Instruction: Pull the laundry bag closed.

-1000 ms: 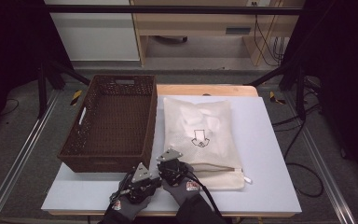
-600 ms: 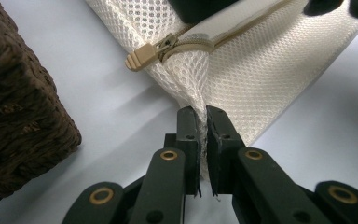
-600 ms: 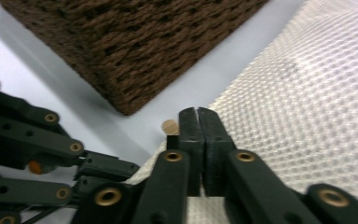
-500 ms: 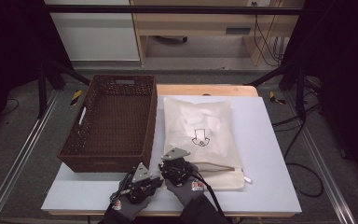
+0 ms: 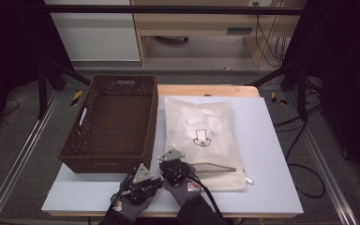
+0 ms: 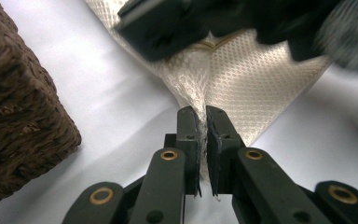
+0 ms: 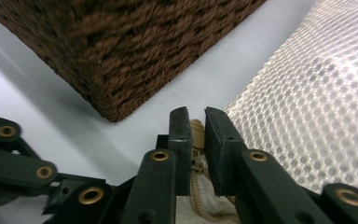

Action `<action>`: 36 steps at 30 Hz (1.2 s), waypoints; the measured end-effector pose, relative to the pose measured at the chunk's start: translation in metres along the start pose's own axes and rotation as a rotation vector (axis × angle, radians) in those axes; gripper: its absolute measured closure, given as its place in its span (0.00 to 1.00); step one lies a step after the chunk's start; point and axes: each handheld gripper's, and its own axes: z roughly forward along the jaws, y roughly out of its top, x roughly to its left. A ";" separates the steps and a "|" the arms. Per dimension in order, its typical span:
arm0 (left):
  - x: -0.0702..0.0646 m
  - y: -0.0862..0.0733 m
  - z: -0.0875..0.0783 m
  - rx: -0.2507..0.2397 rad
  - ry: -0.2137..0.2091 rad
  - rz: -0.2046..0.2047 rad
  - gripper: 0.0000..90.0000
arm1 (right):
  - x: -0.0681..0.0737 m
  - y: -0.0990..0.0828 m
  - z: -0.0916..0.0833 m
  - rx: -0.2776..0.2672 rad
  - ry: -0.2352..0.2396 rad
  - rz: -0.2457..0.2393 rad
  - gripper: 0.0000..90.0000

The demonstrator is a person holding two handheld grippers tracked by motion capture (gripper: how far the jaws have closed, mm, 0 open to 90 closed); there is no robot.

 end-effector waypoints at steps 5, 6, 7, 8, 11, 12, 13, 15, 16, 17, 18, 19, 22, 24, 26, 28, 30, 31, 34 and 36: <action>0.000 0.000 0.000 0.000 0.000 0.001 0.93 | -0.008 0.001 -0.012 -0.018 0.042 0.032 0.95; 0.000 0.000 0.000 0.000 0.001 0.001 0.93 | -0.008 0.001 -0.014 -0.014 0.045 0.037 0.95; 0.000 0.000 0.000 0.000 0.001 0.002 0.93 | -0.009 0.000 -0.016 -0.016 0.051 0.037 0.95; 0.000 0.000 0.000 0.000 0.001 0.002 0.93 | -0.010 -0.001 -0.019 -0.014 0.055 0.038 0.95; 0.000 0.000 0.000 0.000 -0.001 0.000 0.93 | -0.013 -0.006 -0.025 -0.021 0.081 0.058 0.95; 0.000 0.000 0.000 0.000 -0.001 0.000 0.93 | -0.014 -0.008 -0.027 -0.023 0.086 0.066 0.95; 0.000 0.000 0.000 0.000 -0.002 0.000 0.93 | -0.014 -0.010 -0.028 -0.023 0.092 0.069 0.95; 0.001 0.000 0.000 0.001 -0.002 0.000 0.93 | -0.015 -0.013 -0.031 -0.020 0.106 0.081 0.95; 0.000 0.000 0.000 0.000 -0.001 0.000 0.93 | -0.016 -0.015 -0.031 -0.022 0.109 0.079 0.95; 0.000 0.001 0.000 0.002 -0.001 0.001 0.93 | -0.015 -0.016 -0.031 -0.018 0.114 0.086 0.96; 0.000 0.001 0.000 0.003 -0.002 -0.001 0.92 | -0.015 -0.018 -0.031 -0.015 0.115 0.081 0.96; 0.001 0.001 0.000 0.003 -0.005 0.001 0.92 | -0.014 -0.019 -0.031 -0.016 0.118 0.083 0.96; 0.004 0.004 0.001 -0.008 -0.010 -0.009 0.84 | -0.016 -0.022 -0.031 -0.017 0.127 0.091 0.96; 0.007 0.007 0.002 -0.022 -0.017 -0.022 0.81 | -0.017 -0.022 -0.031 -0.023 0.133 0.092 0.96; 0.008 0.008 0.004 -0.025 -0.017 -0.022 0.82 | -0.017 -0.023 -0.030 -0.028 0.135 0.094 0.96; 0.008 0.008 0.005 -0.025 -0.001 -0.019 0.88 | -0.017 -0.023 -0.030 -0.032 0.138 0.097 0.95; 0.005 0.009 0.005 -0.024 0.018 -0.005 0.93 | -0.016 -0.023 -0.030 -0.036 0.136 0.095 0.91; 0.004 0.009 0.005 -0.020 0.030 0.008 0.94 | -0.016 -0.022 -0.030 -0.041 0.133 0.095 0.88; -0.001 0.010 0.004 -0.016 0.057 0.038 0.94 | -0.017 -0.020 -0.032 -0.059 0.132 0.113 0.82; -0.002 0.010 0.005 -0.016 0.060 0.044 0.94 | -0.019 -0.017 -0.033 -0.074 0.134 0.119 0.80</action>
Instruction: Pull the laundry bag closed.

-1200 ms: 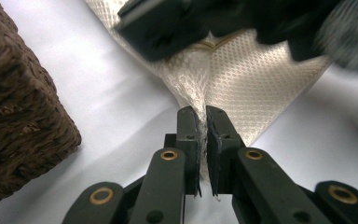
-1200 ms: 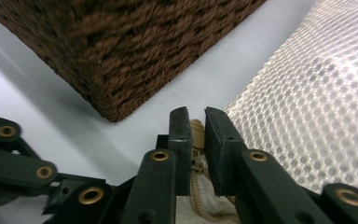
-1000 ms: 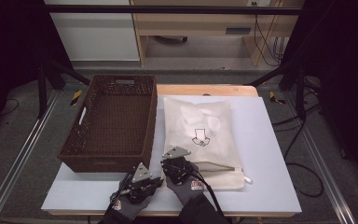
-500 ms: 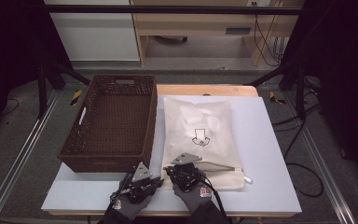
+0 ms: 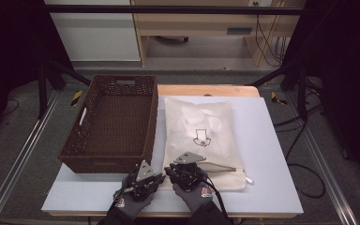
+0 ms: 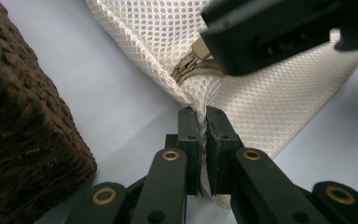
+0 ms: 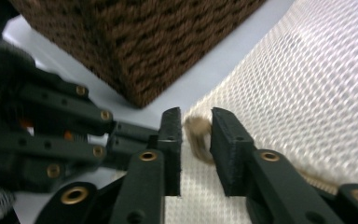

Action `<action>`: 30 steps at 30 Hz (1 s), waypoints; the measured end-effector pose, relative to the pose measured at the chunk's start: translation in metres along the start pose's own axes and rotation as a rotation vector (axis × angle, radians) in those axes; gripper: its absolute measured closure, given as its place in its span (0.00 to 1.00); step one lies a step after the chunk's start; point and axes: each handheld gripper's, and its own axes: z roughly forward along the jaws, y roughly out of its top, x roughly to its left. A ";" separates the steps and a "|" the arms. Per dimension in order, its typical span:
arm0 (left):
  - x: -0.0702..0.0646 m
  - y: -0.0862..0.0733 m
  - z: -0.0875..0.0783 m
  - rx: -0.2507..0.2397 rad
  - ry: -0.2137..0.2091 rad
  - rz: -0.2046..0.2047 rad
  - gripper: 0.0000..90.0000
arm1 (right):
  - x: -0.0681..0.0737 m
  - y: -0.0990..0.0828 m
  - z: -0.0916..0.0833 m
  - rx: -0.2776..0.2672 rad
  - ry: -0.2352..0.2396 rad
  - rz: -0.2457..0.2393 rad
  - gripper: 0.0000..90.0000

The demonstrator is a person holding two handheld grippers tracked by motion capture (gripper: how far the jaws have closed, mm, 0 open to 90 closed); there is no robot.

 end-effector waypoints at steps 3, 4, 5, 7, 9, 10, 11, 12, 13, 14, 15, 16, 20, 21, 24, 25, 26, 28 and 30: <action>0.000 0.000 0.000 0.001 -0.002 0.001 0.94 | 0.000 0.004 0.003 0.011 0.001 0.014 0.81; 0.000 0.000 0.000 0.003 -0.003 -0.001 0.94 | 0.000 0.004 0.005 0.019 -0.005 0.015 0.83; 0.000 -0.001 0.000 0.003 -0.002 0.000 0.94 | -0.001 0.005 0.006 0.026 -0.008 0.020 0.86; 0.000 -0.001 0.001 0.010 -0.003 -0.001 0.94 | -0.002 0.005 0.007 0.029 0.002 0.037 0.89; 0.000 -0.001 0.001 0.010 -0.003 -0.002 0.94 | -0.003 0.004 0.006 0.026 0.015 0.044 0.92; 0.000 -0.001 0.001 0.009 -0.002 -0.003 0.94 | -0.003 0.004 0.006 0.031 0.021 0.056 0.93; 0.000 -0.001 0.001 0.009 0.000 -0.001 0.94 | -0.003 0.004 0.006 0.033 0.020 0.060 0.92; 0.000 -0.001 0.001 0.008 0.000 -0.001 0.93 | -0.002 0.004 0.006 0.033 0.019 0.059 0.91; 0.000 -0.001 0.001 0.003 -0.002 -0.002 0.93 | -0.002 0.004 0.007 0.038 0.015 0.061 0.89; 0.000 -0.001 0.000 0.003 -0.002 -0.002 0.93 | -0.002 0.004 0.009 0.045 0.013 0.066 0.87; 0.000 -0.001 0.000 0.006 -0.002 -0.001 0.93 | -0.002 0.004 0.010 0.054 0.016 0.070 0.88; 0.000 -0.001 0.001 0.008 -0.002 -0.002 0.93 | -0.002 0.003 0.011 0.054 0.012 0.063 0.90; 0.001 -0.001 0.000 0.005 -0.008 -0.009 0.92 | -0.002 0.003 0.007 0.037 0.019 0.052 0.91; 0.002 -0.001 -0.001 0.001 -0.011 -0.009 0.92 | -0.002 0.003 0.005 0.031 0.022 0.048 0.91; 0.004 0.001 -0.003 -0.023 -0.036 -0.033 0.82 | -0.001 0.004 -0.002 -0.006 0.027 0.029 0.97; 0.006 0.002 -0.004 -0.033 -0.049 -0.045 0.79 | 0.000 0.005 -0.003 -0.010 0.029 0.029 0.97; 0.006 0.003 -0.006 -0.040 -0.055 -0.053 0.77 | 0.000 0.006 -0.005 -0.015 0.024 0.020 0.97; 0.007 0.005 -0.008 -0.053 -0.064 -0.062 0.74 | 0.000 0.008 -0.008 -0.020 0.027 0.011 0.97; 0.007 0.008 -0.009 -0.056 -0.072 -0.069 0.73 | -0.002 0.008 -0.010 -0.027 0.031 0.003 0.97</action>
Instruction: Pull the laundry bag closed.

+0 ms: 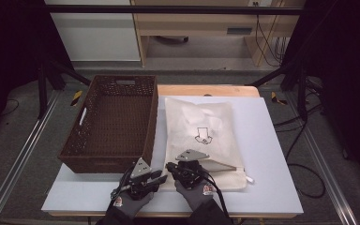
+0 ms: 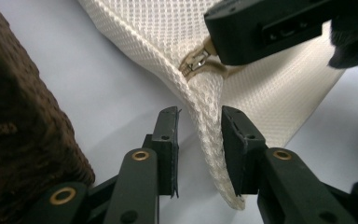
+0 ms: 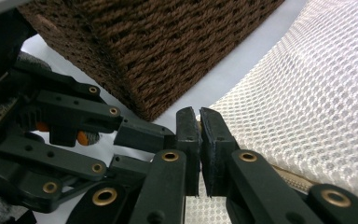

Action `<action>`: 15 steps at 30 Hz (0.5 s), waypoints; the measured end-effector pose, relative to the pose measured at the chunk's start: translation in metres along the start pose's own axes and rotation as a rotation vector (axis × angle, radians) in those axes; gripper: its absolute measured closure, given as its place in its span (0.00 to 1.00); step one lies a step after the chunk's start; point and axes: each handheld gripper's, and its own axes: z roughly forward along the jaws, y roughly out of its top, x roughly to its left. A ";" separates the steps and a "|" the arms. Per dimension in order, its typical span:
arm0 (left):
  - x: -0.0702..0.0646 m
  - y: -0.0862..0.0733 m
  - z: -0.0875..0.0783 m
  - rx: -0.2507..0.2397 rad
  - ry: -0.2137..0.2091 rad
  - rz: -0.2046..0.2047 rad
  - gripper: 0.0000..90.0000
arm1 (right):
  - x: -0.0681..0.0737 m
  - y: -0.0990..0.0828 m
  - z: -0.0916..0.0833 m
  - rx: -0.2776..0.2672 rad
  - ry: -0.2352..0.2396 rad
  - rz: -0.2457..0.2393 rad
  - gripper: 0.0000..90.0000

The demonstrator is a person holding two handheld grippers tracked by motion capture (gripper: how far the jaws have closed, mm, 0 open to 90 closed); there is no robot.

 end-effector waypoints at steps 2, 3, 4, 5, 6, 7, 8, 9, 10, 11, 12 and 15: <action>0.000 0.003 0.000 0.002 -0.005 -0.006 0.72 | -0.001 0.000 -0.002 -0.008 0.003 -0.001 0.97; 0.000 0.004 0.001 0.003 -0.012 -0.011 0.72 | -0.001 -0.001 -0.003 -0.013 0.008 -0.002 0.97; -0.001 0.006 0.002 0.011 -0.010 -0.013 0.72 | -0.002 -0.002 -0.004 -0.014 0.008 0.001 0.97; -0.001 0.006 0.003 0.021 -0.008 -0.020 0.73 | -0.002 -0.003 -0.005 -0.013 0.012 0.005 0.97; 0.001 0.007 0.005 0.028 -0.014 -0.027 0.74 | -0.003 -0.004 -0.006 -0.020 0.018 0.004 0.97; 0.002 0.007 0.007 0.036 -0.018 -0.040 0.75 | -0.004 -0.005 -0.006 -0.019 0.018 0.007 0.97; 0.002 0.007 0.009 0.044 -0.022 -0.045 0.78 | -0.005 -0.006 -0.007 -0.020 0.021 0.007 0.97; 0.003 0.007 0.011 0.048 -0.027 -0.047 0.82 | -0.006 -0.007 -0.007 -0.017 0.023 0.011 0.97; 0.003 0.007 0.012 0.049 -0.023 -0.044 0.86 | -0.007 -0.008 -0.007 -0.016 0.024 0.008 0.97; 0.002 0.007 0.012 0.052 -0.016 -0.035 0.90 | -0.008 -0.010 -0.007 -0.011 0.024 0.010 0.97; 0.001 0.007 0.012 0.052 -0.008 -0.027 0.92 | -0.009 -0.012 -0.007 -0.004 0.026 0.017 0.96; -0.003 0.006 0.011 0.052 0.019 0.001 0.93 | -0.011 -0.016 -0.006 0.002 0.036 0.033 0.95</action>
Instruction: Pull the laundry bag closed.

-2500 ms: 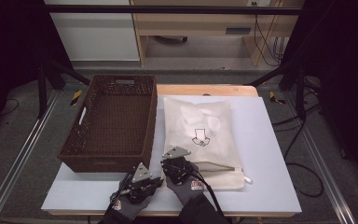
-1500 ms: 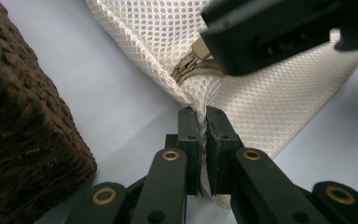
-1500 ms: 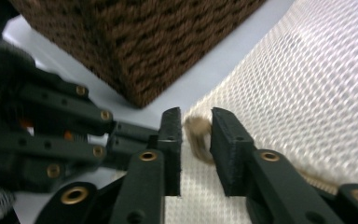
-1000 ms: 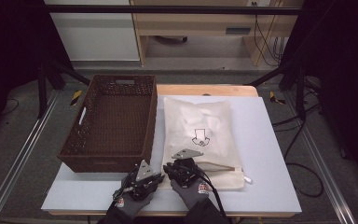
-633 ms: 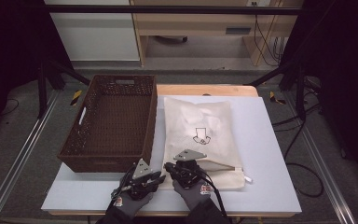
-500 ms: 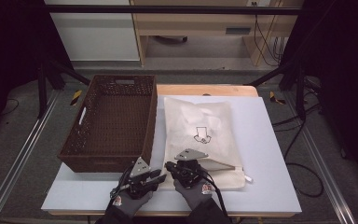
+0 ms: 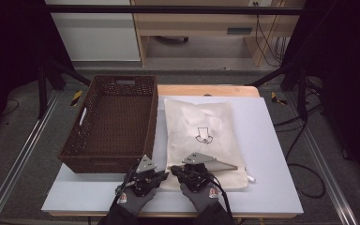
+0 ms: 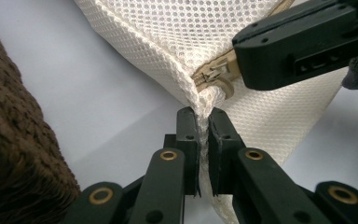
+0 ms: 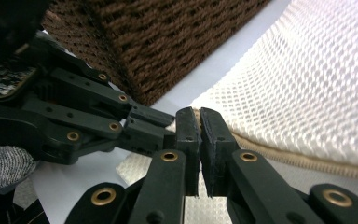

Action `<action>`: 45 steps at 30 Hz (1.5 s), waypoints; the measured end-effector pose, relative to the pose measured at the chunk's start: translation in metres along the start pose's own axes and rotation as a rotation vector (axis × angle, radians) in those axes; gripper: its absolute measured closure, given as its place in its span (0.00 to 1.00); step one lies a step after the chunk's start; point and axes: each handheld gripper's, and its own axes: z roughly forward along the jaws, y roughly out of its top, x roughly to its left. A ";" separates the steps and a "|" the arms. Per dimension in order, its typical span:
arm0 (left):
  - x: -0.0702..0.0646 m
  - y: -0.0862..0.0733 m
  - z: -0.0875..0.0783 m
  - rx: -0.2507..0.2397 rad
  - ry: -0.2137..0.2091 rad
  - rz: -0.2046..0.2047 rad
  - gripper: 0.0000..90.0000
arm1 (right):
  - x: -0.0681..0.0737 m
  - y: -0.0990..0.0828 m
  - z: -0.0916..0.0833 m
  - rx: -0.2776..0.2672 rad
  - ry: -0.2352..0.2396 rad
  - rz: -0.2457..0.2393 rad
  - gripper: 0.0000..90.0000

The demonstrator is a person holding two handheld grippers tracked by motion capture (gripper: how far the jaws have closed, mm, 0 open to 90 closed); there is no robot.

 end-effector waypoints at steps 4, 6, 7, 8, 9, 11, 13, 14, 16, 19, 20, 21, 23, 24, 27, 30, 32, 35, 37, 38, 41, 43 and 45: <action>-0.002 0.000 0.000 0.013 0.017 0.026 0.93 | -0.001 0.000 0.003 0.011 0.008 0.007 0.96; -0.001 0.000 0.001 0.010 0.006 0.008 0.89 | -0.002 0.000 0.003 0.021 0.011 0.012 0.97; 0.000 0.001 0.000 0.005 0.004 0.003 0.85 | -0.002 -0.001 0.004 0.021 0.012 0.016 0.97; 0.000 0.001 0.000 0.002 -0.001 -0.002 0.83 | -0.002 -0.001 0.004 0.021 0.012 0.016 0.97; 0.001 0.002 0.000 -0.001 -0.004 -0.005 0.80 | -0.003 -0.002 0.004 0.019 0.016 0.017 0.97; 0.001 0.004 0.000 -0.002 -0.010 -0.013 0.77 | -0.002 -0.003 0.003 0.013 0.012 0.010 0.97; 0.002 0.007 0.001 0.001 -0.009 -0.013 0.77 | -0.001 -0.003 0.002 0.008 0.012 0.007 0.97; 0.003 0.007 0.002 0.002 -0.011 -0.008 0.78 | -0.001 -0.003 0.001 0.004 0.009 0.004 0.97; 0.003 0.007 0.004 0.006 -0.023 -0.018 0.82 | -0.001 -0.003 0.000 -0.004 0.014 -0.002 0.97; 0.002 0.007 0.003 0.005 -0.007 -0.006 0.90 | -0.001 -0.003 0.000 -0.007 0.018 -0.001 0.97; 0.002 0.006 0.003 0.004 -0.005 -0.004 0.91 | -0.001 -0.004 0.000 -0.005 0.020 0.004 0.97; 0.001 0.006 0.003 0.004 0.005 0.000 0.92 | -0.002 -0.004 0.001 -0.006 0.020 0.002 0.96; -0.001 0.006 0.002 0.007 0.028 0.020 0.92 | -0.001 -0.003 0.002 -0.008 0.020 0.010 0.95; -0.003 0.005 0.002 0.007 0.042 0.033 0.92 | -0.001 -0.003 0.003 -0.009 0.017 0.014 0.94; -0.006 0.005 0.003 0.017 0.071 0.071 0.92 | -0.002 -0.003 0.005 -0.006 0.023 0.025 0.95; -0.006 0.005 0.003 0.014 0.069 0.069 0.92 | -0.002 -0.003 0.004 -0.003 0.029 0.027 0.97; -0.006 0.005 0.002 0.008 0.065 0.060 0.89 | -0.002 -0.004 0.004 -0.006 0.028 0.027 0.97; -0.004 0.006 0.001 -0.001 0.048 0.042 0.83 | -0.002 -0.004 0.004 -0.012 0.019 0.027 0.97; -0.003 0.006 0.001 0.001 0.042 0.037 0.83 | -0.001 -0.005 0.003 -0.017 0.018 0.026 0.97; -0.003 0.006 0.001 0.001 0.036 0.033 0.84 | -0.001 -0.005 0.003 -0.017 0.017 0.026 0.97; -0.002 0.006 0.001 0.010 0.036 0.028 0.91 | 0.001 -0.005 0.003 -0.015 0.014 0.023 0.97; -0.001 0.005 0.000 0.014 0.029 0.017 0.92 | 0.001 -0.006 0.003 -0.017 0.012 0.018 0.97; 0.000 0.005 0.000 0.016 0.033 0.006 0.93 | 0.002 -0.008 0.004 -0.018 0.012 0.024 0.97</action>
